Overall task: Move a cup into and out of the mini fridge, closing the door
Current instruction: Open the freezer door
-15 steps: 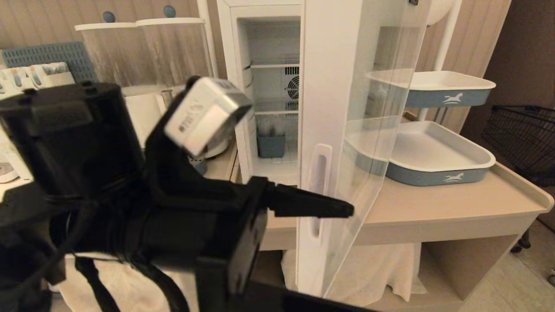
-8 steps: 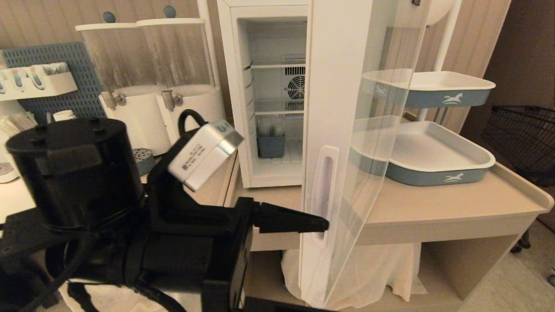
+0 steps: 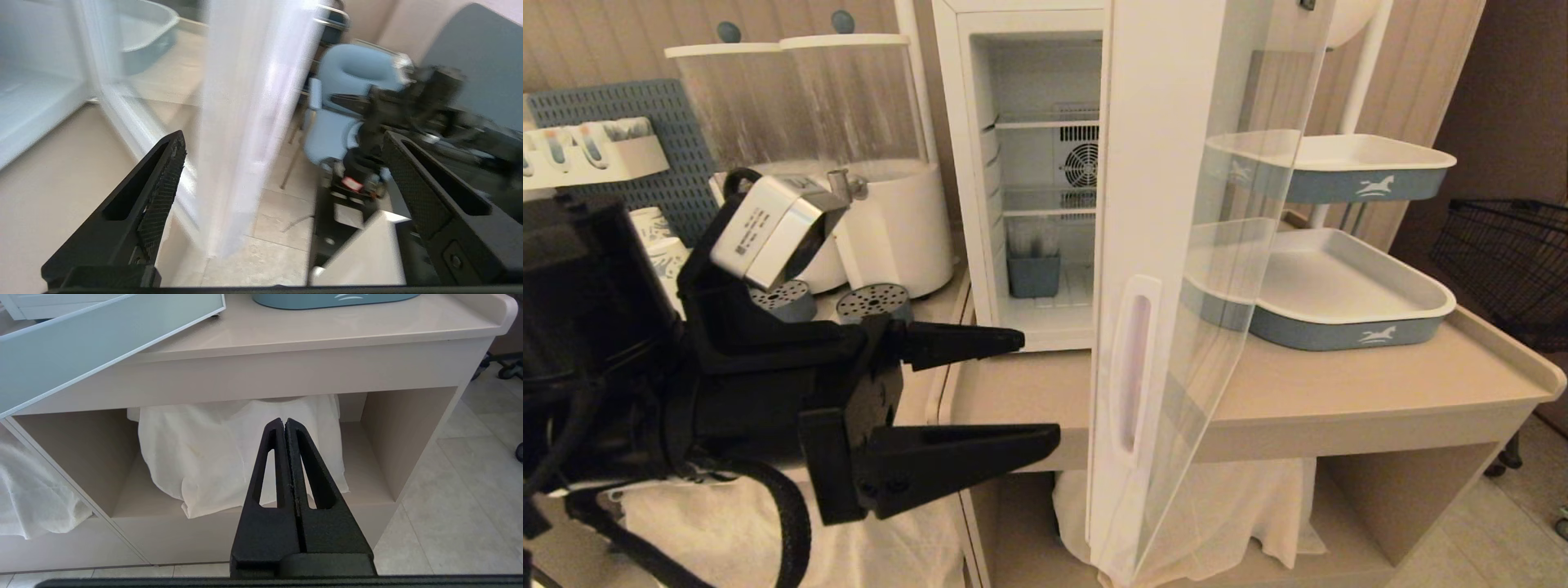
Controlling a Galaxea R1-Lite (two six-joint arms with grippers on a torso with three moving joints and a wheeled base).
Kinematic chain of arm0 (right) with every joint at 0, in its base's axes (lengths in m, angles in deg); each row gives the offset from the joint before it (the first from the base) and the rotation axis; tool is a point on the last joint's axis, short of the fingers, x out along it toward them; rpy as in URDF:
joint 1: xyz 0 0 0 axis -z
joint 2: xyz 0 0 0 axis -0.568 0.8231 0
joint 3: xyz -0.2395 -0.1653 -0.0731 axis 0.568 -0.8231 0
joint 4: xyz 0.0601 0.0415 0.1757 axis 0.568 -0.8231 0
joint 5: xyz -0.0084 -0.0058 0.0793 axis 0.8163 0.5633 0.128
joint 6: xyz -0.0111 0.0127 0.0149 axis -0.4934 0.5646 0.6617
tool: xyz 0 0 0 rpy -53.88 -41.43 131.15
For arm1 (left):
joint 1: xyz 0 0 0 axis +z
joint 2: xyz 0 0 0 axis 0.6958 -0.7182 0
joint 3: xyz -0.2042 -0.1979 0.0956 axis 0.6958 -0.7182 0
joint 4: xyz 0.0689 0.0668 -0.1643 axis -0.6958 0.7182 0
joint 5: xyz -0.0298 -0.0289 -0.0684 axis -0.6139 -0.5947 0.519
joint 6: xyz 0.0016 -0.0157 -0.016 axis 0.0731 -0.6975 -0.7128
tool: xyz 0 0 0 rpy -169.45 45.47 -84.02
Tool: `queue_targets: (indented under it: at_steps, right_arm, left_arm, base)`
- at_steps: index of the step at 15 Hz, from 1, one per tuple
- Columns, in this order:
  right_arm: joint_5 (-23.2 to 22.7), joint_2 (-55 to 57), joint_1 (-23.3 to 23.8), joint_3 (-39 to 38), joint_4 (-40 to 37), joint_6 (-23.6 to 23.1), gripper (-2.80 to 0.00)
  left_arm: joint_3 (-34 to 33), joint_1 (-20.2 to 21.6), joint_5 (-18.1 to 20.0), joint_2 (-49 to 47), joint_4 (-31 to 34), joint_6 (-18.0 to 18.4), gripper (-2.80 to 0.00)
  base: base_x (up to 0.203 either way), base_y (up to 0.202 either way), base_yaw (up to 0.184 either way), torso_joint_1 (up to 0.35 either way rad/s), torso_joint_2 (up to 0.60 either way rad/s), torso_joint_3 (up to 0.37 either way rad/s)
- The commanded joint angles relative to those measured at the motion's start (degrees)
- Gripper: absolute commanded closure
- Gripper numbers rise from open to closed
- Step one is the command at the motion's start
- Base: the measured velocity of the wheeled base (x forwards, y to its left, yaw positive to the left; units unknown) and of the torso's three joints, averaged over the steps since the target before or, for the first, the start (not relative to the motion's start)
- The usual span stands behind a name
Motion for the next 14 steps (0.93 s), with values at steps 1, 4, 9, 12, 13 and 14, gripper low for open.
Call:
queue_targets:
  at_steps: [1,4,9,12,13,14]
  right_arm:
    - [-0.04,0.08,0.01,0.02,-0.02,0.0,0.0]
    - [-0.04,0.08,0.01,0.02,-0.02,0.0,0.0]
    - [-0.04,0.08,0.01,0.02,-0.02,0.0,0.0]
    - [-0.04,0.08,0.01,0.02,-0.02,0.0,0.0]
    - [-0.04,0.08,0.01,0.02,-0.02,0.0,0.0]
    - [-0.04,0.08,0.01,0.02,-0.02,0.0,0.0]
  left_arm:
    - [0.65,0.91,0.19,-3.7,-1.48,-0.04,-2.8]
    - [1.3,-0.67,0.13,-11.07,-7.99,-0.01,-2.8]
    - [6.25,-4.61,0.04,-19.79,-10.7,-0.07,-2.8]
    - [6.43,-5.06,0.41,-19.94,-10.71,-0.78,-2.8]
    - [6.47,-5.3,0.41,-19.84,-10.71,-1.0,-2.8]
    - [6.46,-6.34,0.45,-19.39,-10.71,-1.78,-2.8]
  base:
    - [0.0,0.0,0.0,0.0,0.0,0.0]
    - [0.0,0.0,0.0,0.0,0.0,0.0]
    - [0.0,0.0,0.0,0.0,0.0,0.0]
    - [0.0,0.0,0.0,0.0,0.0,0.0]
    - [0.0,0.0,0.0,0.0,0.0,0.0]
    - [0.0,0.0,0.0,0.0,0.0,0.0]
